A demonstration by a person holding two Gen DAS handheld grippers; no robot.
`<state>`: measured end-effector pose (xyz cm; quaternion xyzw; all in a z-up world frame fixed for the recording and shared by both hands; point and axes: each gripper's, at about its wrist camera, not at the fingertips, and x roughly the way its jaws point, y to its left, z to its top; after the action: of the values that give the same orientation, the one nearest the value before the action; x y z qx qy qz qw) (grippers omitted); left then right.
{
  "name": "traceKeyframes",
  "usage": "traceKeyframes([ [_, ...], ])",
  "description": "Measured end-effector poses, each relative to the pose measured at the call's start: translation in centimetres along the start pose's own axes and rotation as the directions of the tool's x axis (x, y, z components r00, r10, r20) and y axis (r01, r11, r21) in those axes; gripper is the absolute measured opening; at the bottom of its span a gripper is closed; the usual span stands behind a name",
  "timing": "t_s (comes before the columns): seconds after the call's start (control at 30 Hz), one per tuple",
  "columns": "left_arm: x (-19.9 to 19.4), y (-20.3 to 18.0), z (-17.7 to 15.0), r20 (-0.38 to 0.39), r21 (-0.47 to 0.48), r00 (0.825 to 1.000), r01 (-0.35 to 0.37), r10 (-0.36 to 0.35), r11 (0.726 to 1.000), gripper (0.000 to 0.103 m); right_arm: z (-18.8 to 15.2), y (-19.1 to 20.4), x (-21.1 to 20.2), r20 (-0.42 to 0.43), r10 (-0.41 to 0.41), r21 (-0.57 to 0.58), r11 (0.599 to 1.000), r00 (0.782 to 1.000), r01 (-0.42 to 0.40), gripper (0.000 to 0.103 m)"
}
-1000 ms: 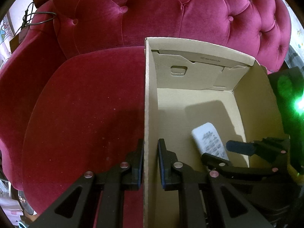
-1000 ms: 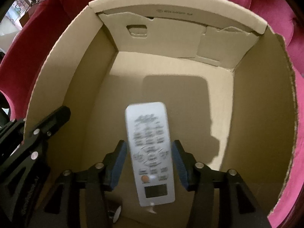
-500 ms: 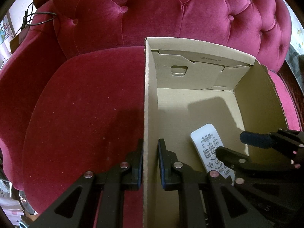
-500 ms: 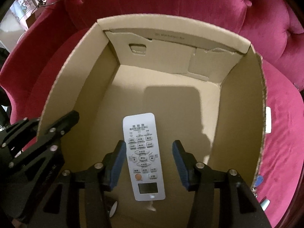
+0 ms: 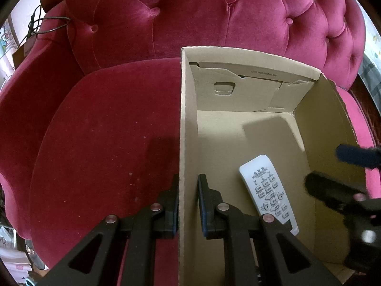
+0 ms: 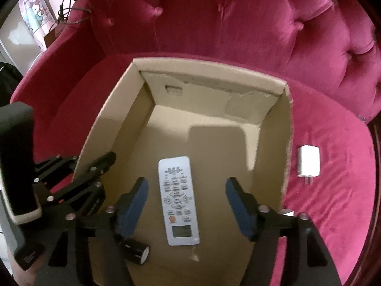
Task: Organize rigid objects
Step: 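Move the right gripper out of the box over the white charger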
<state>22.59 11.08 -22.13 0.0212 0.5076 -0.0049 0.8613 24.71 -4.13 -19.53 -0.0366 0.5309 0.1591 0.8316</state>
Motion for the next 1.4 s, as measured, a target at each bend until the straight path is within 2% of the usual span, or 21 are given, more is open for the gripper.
traceKeyframes([
  [0.4, 0.0, -0.4, 0.1, -0.001, 0.01, 1.0, -0.015, 0.015, 1.0, 0.015, 0.1, -3.3, -4.0, 0.066, -0.052, 0.031, 0.998, 0.996, 0.05, 0.1],
  [0.93, 0.1, -0.3, 0.2, -0.003, 0.003, 1.0, -0.006, 0.006, 1.0, 0.015, 0.3, -11.0, -5.2, 0.088, -0.173, 0.152, 0.976, 0.981, 0.158, 0.103],
  [1.2, 0.0, -0.4, 0.1, -0.003, 0.004, 1.0, -0.009, 0.009, 1.0, 0.015, -0.2, -14.6, -4.4, 0.079, -0.237, 0.215, 0.952, 0.968, 0.216, 0.103],
  [1.4, 0.1, -0.6, 0.2, -0.003, 0.004, 1.0, -0.009, 0.009, 1.0, 0.015, -0.8, -16.1, -3.1, 0.075, -0.262, 0.22, 0.945, 0.962, 0.241, 0.103],
])
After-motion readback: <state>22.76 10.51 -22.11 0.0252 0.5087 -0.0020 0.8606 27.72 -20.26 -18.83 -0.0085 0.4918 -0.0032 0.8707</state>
